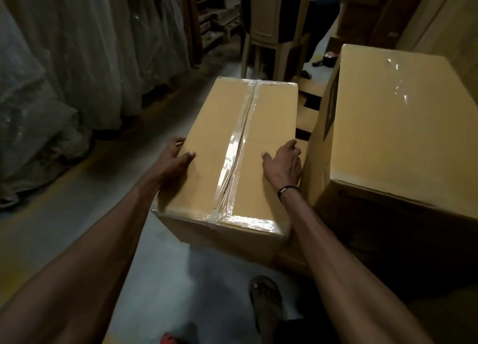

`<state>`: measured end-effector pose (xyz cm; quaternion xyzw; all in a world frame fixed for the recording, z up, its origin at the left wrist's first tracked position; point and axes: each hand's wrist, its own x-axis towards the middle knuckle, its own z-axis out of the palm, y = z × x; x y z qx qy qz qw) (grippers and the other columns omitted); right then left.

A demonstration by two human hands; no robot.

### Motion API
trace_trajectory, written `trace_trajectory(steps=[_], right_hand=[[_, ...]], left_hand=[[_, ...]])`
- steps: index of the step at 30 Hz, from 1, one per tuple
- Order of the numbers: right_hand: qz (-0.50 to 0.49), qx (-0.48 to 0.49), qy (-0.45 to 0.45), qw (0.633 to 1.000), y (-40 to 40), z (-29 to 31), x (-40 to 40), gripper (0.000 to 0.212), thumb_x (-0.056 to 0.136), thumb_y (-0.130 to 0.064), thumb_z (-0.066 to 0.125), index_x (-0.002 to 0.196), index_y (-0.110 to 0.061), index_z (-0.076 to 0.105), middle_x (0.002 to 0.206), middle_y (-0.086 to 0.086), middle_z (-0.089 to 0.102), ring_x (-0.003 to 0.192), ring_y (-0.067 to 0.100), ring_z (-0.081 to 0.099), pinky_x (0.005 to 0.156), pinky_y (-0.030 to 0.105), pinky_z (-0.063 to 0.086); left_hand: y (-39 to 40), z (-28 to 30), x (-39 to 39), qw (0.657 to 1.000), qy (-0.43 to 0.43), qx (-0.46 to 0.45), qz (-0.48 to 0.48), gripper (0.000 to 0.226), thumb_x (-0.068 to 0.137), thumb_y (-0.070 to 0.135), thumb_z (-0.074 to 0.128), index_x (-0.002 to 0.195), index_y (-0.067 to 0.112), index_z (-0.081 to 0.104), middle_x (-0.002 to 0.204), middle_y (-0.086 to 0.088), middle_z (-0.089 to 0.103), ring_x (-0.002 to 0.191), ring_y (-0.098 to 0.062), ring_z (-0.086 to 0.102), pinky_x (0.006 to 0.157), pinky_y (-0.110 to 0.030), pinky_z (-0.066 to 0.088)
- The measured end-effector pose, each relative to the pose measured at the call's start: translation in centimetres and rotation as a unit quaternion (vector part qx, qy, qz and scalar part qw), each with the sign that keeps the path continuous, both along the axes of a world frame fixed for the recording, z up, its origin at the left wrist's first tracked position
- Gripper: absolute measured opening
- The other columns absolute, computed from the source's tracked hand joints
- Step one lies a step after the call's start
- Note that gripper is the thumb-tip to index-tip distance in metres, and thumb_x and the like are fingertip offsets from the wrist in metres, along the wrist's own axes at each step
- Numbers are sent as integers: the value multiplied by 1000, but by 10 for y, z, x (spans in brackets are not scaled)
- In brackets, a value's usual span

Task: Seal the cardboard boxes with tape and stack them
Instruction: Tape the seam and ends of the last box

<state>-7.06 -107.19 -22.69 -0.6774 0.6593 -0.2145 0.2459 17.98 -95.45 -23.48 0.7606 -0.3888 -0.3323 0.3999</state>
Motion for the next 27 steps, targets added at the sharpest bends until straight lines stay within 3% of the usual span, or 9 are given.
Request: trace_trajectory(steps=[3, 9, 14, 18, 21, 24, 27], right_hand=[[-22, -3, 42, 999, -17, -5, 3, 78, 97, -36, 61, 155, -5, 20, 152, 26, 28, 133, 43, 40, 107, 49, 39], [-78, 1, 101, 992, -34, -25, 5, 73, 94, -33, 59, 154, -7, 25, 156, 30, 22, 141, 44, 29, 117, 52, 28], [-72, -54, 157, 984, -30, -33, 5, 70, 94, -33, 53, 153, -6, 29, 161, 31, 16, 146, 44, 24, 118, 52, 28], [-33, -78, 194, 977, -25, -33, 3, 71, 98, -31, 48, 157, -1, 24, 167, 22, 9, 154, 40, 10, 124, 54, 16], [-3, -69, 222, 973, -25, -29, 1, 70, 100, -29, 45, 158, 3, 20, 168, 20, 10, 156, 38, 5, 126, 53, 9], [21, -68, 231, 970, -22, -28, -1, 68, 100, -28, 44, 158, 3, 21, 167, 21, 12, 156, 38, 5, 126, 52, 6], [47, -54, 244, 967, -11, -32, -2, 69, 100, -31, 43, 159, -5, 21, 168, 19, 10, 156, 37, 4, 125, 55, 5]], left_hand=[[-24, -13, -8, 1000, -6, 5, -11, 53, 104, 24, 60, 149, 13, 35, 142, -11, 52, 117, -25, 55, 97, -39, 44], [-56, -32, -10, 998, -16, 16, -56, 52, 103, 33, 60, 147, 18, 36, 151, -15, 47, 123, -34, 56, 104, -57, 49], [-71, -39, -9, 994, -82, 11, -66, 52, 104, 29, 59, 148, 10, 38, 152, -15, 46, 131, -32, 50, 102, -43, 44], [-63, -40, -11, 986, -150, 42, -64, 71, 102, 51, 55, 159, 15, 33, 155, -16, 43, 137, -36, 47, 110, -48, 42], [-45, -47, -27, 982, -179, 62, 2, 78, 97, 62, 55, 159, 22, 29, 155, -15, 41, 134, -35, 49, 107, -50, 46], [-15, -50, -44, 971, -212, 74, 83, 86, 88, 76, 57, 154, 25, 35, 150, -10, 50, 130, -34, 54, 101, -55, 51], [12, -52, -62, 957, -250, 92, 119, 90, 84, 85, 51, 148, 23, 42, 140, -8, 59, 122, -33, 59, 95, -50, 54]])
